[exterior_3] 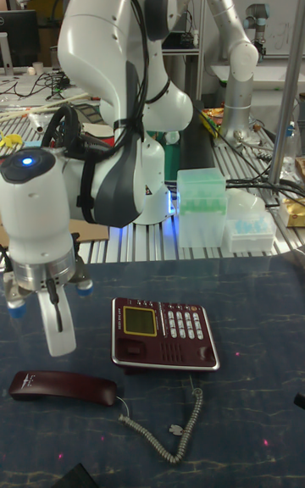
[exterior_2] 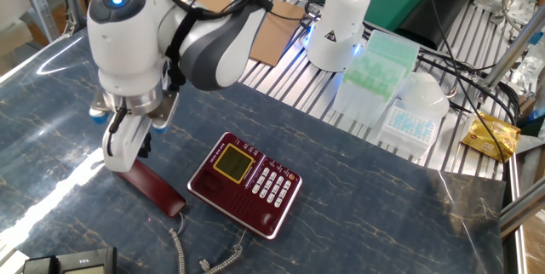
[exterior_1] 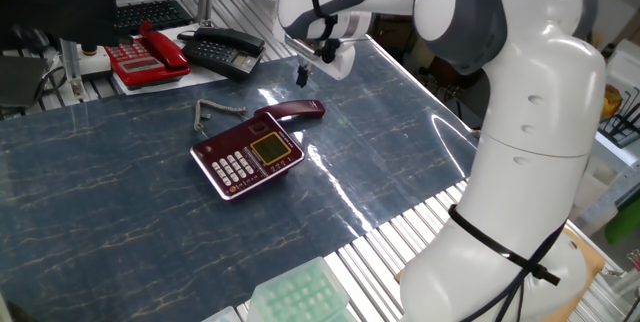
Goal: Place the handset of the telephone on the corresponding phone cradle
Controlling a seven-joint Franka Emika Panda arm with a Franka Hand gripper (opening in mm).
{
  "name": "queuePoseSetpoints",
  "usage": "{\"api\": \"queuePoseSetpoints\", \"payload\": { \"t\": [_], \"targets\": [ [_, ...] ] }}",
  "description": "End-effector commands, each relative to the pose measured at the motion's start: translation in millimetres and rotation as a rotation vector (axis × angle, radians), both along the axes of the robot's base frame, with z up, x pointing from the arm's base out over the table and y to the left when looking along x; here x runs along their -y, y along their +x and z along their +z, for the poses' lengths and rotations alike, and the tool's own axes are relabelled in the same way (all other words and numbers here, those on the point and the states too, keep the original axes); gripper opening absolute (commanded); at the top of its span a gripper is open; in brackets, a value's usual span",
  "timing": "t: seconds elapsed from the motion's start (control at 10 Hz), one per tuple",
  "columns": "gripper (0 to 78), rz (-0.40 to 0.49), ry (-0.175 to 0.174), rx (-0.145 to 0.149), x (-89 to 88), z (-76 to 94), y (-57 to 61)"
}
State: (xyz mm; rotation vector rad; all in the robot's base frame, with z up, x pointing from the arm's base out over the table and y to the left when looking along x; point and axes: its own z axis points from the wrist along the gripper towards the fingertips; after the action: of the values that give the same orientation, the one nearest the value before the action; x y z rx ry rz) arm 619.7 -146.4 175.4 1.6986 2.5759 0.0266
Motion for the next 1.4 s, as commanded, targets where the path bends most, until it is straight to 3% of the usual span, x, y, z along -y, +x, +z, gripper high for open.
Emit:
{"api": "queuePoseSetpoints", "payload": {
  "t": [0.1,0.5,0.7,0.9,1.0,1.3,1.4],
  "targets": [
    [0.0,-0.019,0.000,0.013,3.1,-12.6,2.2],
    [0.0,-0.029,0.008,0.022,3.2,-13.8,2.2],
    [0.0,-0.009,-0.003,0.040,3.2,-13.8,2.2],
    [0.0,-0.033,0.020,0.034,3.2,-13.8,2.2],
    [0.0,-0.083,0.027,0.013,3.2,-13.8,2.2],
    [0.0,-0.108,0.035,0.021,3.2,-13.8,2.2],
    [0.0,-0.111,0.058,0.020,3.2,-13.8,2.2]
  ]
}}
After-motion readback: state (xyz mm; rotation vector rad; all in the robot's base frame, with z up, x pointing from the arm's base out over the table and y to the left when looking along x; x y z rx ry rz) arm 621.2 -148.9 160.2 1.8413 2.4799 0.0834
